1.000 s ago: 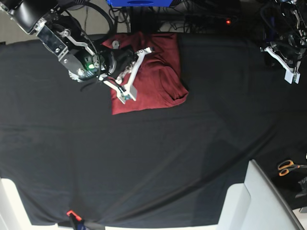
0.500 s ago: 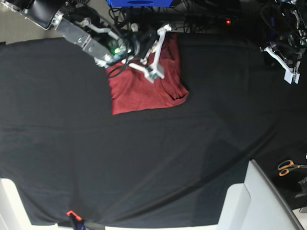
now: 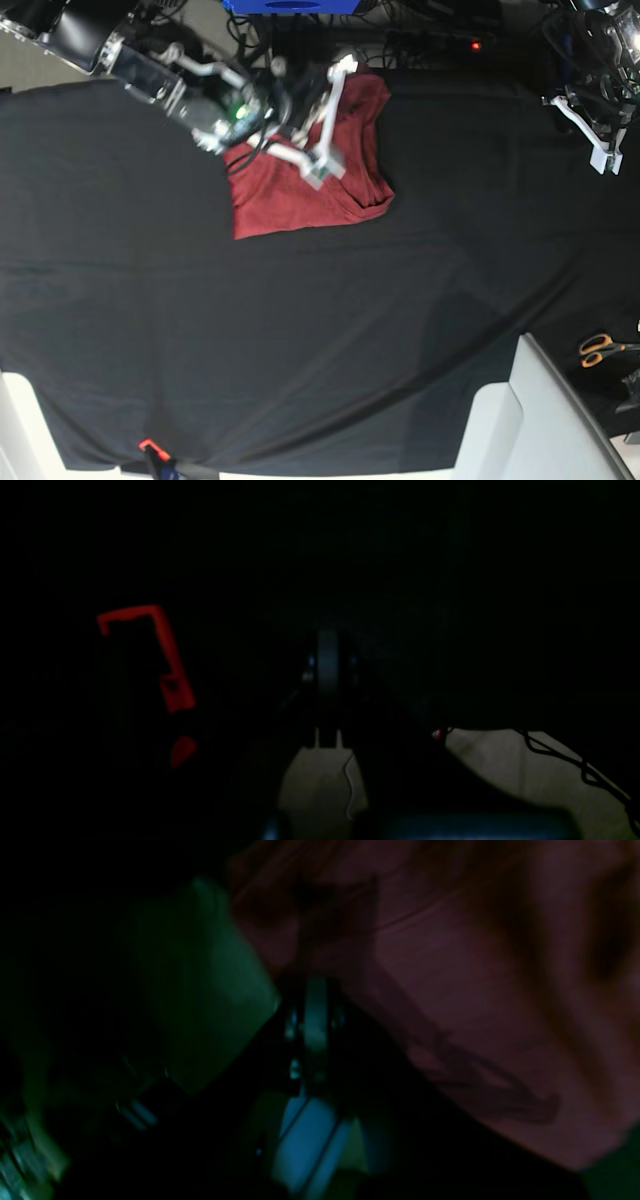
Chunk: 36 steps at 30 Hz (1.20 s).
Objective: Fold the T-shirt properly
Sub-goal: 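Smooth the top of the folded shirt with the right gripper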
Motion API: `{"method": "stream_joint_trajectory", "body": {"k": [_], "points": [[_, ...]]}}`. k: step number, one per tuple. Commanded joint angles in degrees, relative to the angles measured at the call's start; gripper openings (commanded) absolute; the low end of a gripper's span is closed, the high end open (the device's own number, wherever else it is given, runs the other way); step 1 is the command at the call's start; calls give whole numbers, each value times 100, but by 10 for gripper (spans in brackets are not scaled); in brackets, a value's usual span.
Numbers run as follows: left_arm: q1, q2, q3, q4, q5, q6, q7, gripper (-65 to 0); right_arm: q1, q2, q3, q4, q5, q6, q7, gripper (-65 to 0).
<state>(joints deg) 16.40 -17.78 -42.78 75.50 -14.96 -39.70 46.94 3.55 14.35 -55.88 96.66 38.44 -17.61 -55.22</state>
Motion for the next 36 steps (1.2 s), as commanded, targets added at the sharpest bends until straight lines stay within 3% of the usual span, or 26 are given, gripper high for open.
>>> {"method": "stream_joint_trajectory", "body": {"k": [1, 14, 17, 19, 22, 24, 29, 36], "points": [[34, -108, -69, 76, -3, -30, -56, -650, 115, -33, 124, 26, 11, -2, 76, -647], [52, -204, -25, -38, 24, -30, -56, -650, -131, 2, 282, -484, 11, 7, 823, -645], [34, -204, -25, -38, 24, -30, -56, -650, -140, 38, 317, -159, 11, 7, 797, -647], [34, -204, -25, -30, 24, -30, -56, -650, -184, 240, 335, 246, 20, -11, 806, -647], [52, -187, -25, -12, 24, -30, -56, -650, -245, 345, 704, 448, 20, -486, 788, -645], [61, -187, -25, -21, 24, -30, -56, -650, -245, 363, 1012, 334, 20, -600, 788, -645], [61, -178, -25, -30, 6, -30, -56, -650, -113, 363, 1487, -501, 11, -108, 850, -647], [61, -178, -25, -30, 24, -30, -56, -650, 18, 512, 1487, -1293, 11, -99, 1368, -647]]}}
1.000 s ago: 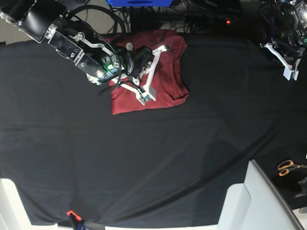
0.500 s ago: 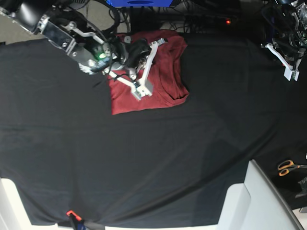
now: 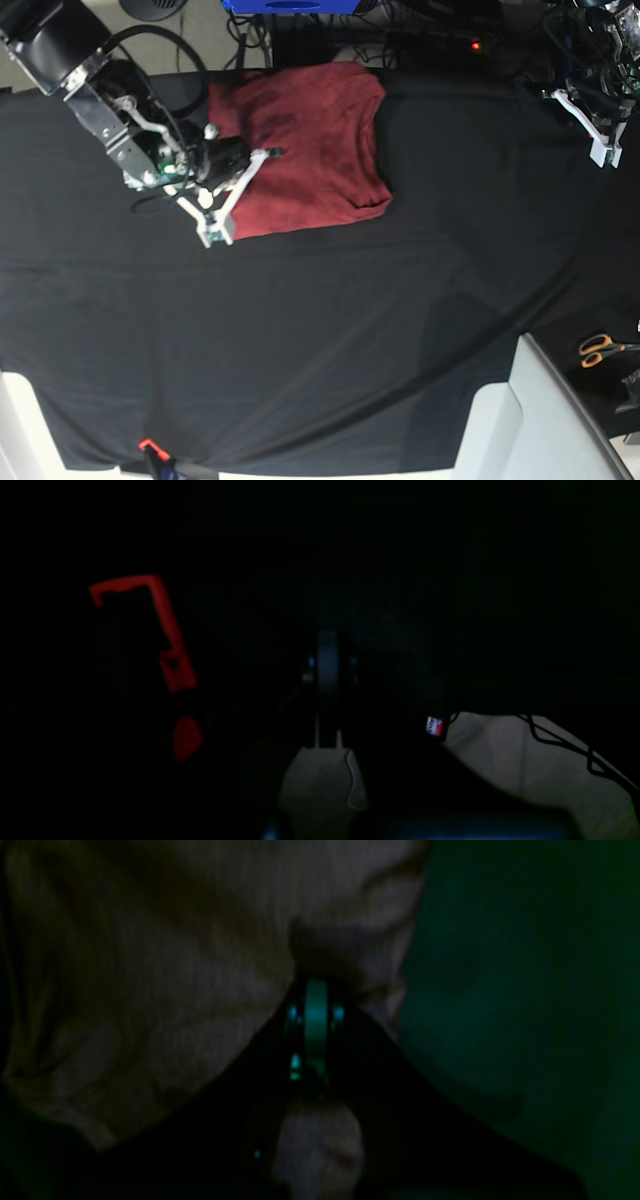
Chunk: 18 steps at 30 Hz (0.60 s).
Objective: Fold the T-shirt properly
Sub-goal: 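Smooth the top of the folded shirt with the right gripper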
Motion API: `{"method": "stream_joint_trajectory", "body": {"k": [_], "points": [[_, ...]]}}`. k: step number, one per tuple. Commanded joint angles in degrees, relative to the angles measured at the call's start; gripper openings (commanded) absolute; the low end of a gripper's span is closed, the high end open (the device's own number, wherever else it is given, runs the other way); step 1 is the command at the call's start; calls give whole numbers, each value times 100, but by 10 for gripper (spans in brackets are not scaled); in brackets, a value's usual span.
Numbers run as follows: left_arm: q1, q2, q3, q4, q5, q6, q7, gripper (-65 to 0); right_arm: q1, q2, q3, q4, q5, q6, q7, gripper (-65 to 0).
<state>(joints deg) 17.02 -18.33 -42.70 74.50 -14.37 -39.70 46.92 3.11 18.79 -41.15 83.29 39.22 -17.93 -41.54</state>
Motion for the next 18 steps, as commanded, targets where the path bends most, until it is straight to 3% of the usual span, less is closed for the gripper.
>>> {"method": "stream_joint_trajectory", "body": {"k": [1, 9, 13, 18], "points": [[0, -123, -34, 71, -35, -30, -54, -650, 62, 86, 31, -34, -67, -66, 53, -647], [-9, -123, -34, 71, -35, -30, -54, -650, -193, 209, 154, 608, -50, -101, 26, -647], [-9, -123, -34, 71, -35, -30, -54, -650, -386, 174, 427, 1144, -58, -523, -211, -647], [-9, -123, -25, 89, -35, -30, -54, -650, -553, 218, 462, 1627, -58, -585, -650, -647]]}}
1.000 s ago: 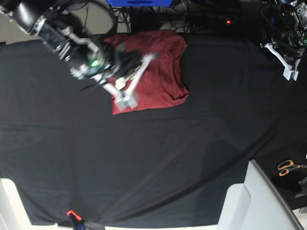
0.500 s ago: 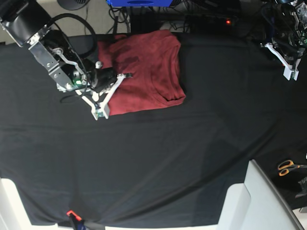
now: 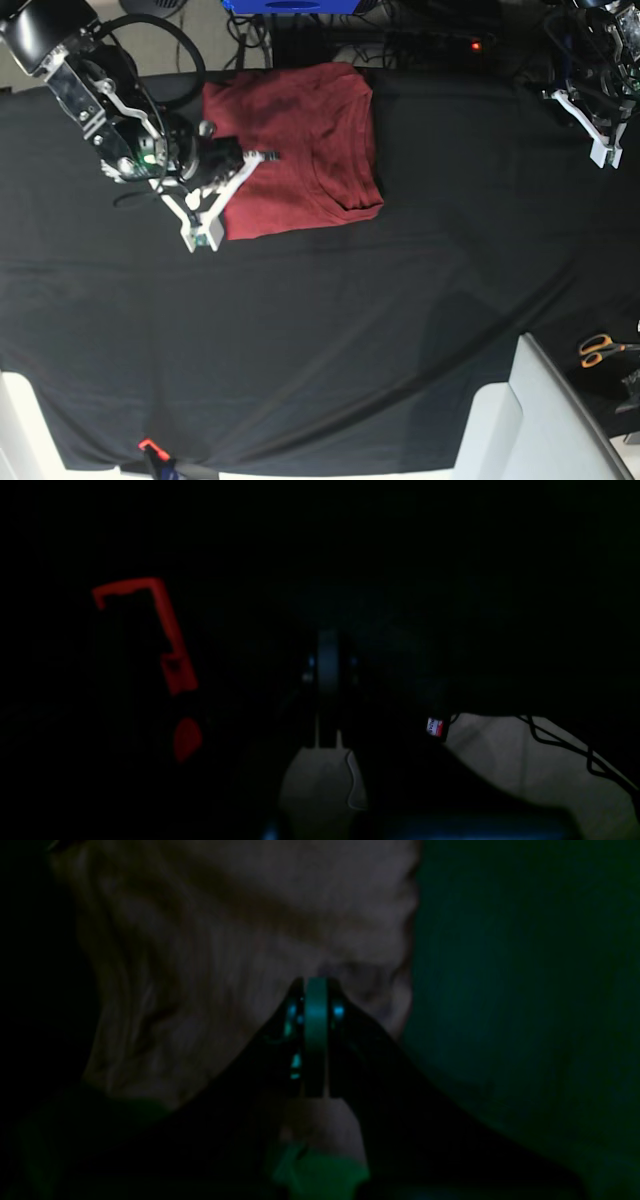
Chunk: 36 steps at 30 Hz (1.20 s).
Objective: Fold the T-shirt properly
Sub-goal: 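Smooth the top of the folded shirt with the right gripper, then move the left gripper to the shirt's side and grasp its edge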
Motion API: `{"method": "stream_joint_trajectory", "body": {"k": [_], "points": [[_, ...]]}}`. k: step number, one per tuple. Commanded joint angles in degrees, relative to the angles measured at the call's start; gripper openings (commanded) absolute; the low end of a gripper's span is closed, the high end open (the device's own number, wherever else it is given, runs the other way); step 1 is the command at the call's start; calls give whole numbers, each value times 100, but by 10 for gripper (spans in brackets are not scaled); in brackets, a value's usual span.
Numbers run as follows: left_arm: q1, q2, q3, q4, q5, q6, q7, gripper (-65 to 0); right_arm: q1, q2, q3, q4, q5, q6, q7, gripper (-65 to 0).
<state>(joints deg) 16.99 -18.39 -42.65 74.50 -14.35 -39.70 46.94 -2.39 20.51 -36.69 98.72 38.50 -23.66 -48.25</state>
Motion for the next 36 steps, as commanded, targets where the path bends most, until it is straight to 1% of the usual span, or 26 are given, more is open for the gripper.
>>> {"method": "stream_joint_trajectory", "body": {"k": [1, 4, 8, 10, 16, 19, 26, 30, 32, 34, 36], "points": [[-7, -117, -29, 89, -38, -30, -56, -650, -143, 89, 34, 207, 14, -12, -15, -647], [-7, -117, -29, 80, -38, -30, -56, -650, -565, 204, 157, 498, 14, -12, -6, -647], [-16, -117, -29, 89, -38, -30, -56, -650, -943, 204, 403, 331, 5, -12, 275, -647], [-42, -117, -29, 89, -38, -30, -56, -650, -987, 212, 420, 190, 5, 6, 381, -647], [-51, -117, -29, 97, -38, -30, -56, -650, -1145, 195, 412, -135, 5, -12, 443, -647], [-51, -126, -29, 80, -38, -30, -56, -650, -1277, 204, 420, -118, 5, -12, 627, -647], [-51, -126, -29, 80, -38, -30, -56, -650, -1304, 204, 429, 269, 5, -12, 618, -647], [-51, -126, -29, 89, -38, -30, -56, -650, -1216, 204, 403, 823, 5, -21, 592, -647], [-51, -126, -29, 89, -38, -30, -56, -650, -961, 177, 332, 999, 5, 14, 390, -647], [-51, -126, -29, 80, -38, -30, -56, -650, -565, 142, 69, 1007, 5, 14, 161, -648], [-42, -126, -29, 80, -38, -30, -56, -650, -20, 37, -424, 981, 5, -12, 29, -648]]}}
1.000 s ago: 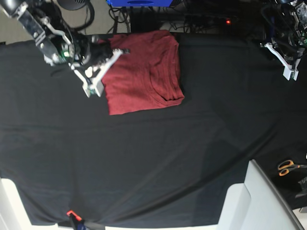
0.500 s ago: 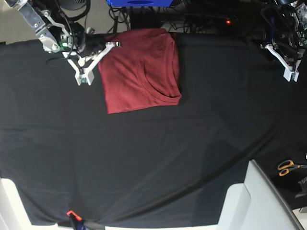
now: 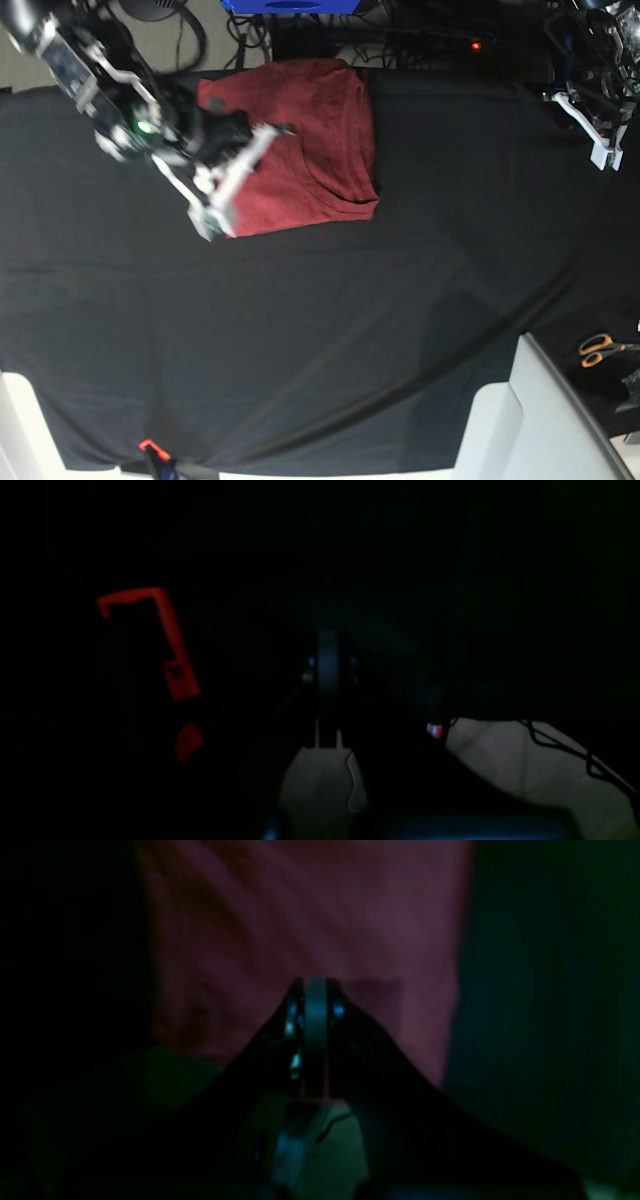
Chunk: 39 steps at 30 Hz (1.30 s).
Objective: Fold the T-shirt properly
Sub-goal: 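Move the left gripper to the shirt's side and grasp its edge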
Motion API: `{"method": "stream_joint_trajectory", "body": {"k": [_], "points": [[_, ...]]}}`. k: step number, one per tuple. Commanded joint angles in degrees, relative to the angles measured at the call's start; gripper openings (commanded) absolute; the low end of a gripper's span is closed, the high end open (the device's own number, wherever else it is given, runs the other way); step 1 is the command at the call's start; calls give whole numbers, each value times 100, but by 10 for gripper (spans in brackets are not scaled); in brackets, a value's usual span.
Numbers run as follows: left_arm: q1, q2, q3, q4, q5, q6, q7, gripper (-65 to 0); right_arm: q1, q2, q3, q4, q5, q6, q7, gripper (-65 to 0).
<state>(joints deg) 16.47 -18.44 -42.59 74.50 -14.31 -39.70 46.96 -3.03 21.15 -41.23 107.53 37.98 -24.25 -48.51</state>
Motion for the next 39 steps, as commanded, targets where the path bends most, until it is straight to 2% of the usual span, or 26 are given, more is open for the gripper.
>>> {"method": "stream_joint_trajectory", "body": {"k": [1, 4, 6, 8, 11, 15, 17, 20, 26, 28, 31, 39], "points": [[19, -112, -36, 80, -42, -30, -59, -650, 281, -97, -215, 100, 57, 47, -15, -648], [54, -112, 87, 115, -60, -30, -59, -650, 879, -370, -672, -102, 57, 3, -340, -648], [168, -121, 492, 141, -60, -30, -59, -650, 993, -501, -707, -287, 57, -226, -410, -648], [292, -86, 914, 458, -77, -30, -32, -650, 993, -501, -707, -331, 57, -507, -393, -648], [432, 213, 1301, 1161, -130, -30, 144, -650, 966, -396, -707, -410, 57, -621, -393, -648], [353, 354, 1538, 2128, -1071, -30, 1383, -650, 826, -132, -707, -735, 66, -621, -50, -648], [239, 318, 1608, 2392, -1765, -30, 1735, -650, 712, -18, -707, -920, 66, -621, 161, -648], [168, 292, 1617, 2392, -2451, -30, 1999, -650, 544, 70, -707, -1166, 66, -612, 284, -648], [45, 99, 2065, 1724, -3699, -30, 2007, -229, 377, 131, -707, -1368, 66, -612, 284, -648], [-7, 37, 2224, 1275, -4209, -30, 1981, -137, 360, 140, -707, -1368, 66, -630, 284, -648], [-122, 28, 2285, 809, -4526, -30, 1937, -128, 342, 140, -707, -1368, 66, -630, 275, -648], [-245, 301, 2276, 440, -4526, -30, 1928, -122, 342, 88, -707, -1509, 66, -639, 258, -648]]}}
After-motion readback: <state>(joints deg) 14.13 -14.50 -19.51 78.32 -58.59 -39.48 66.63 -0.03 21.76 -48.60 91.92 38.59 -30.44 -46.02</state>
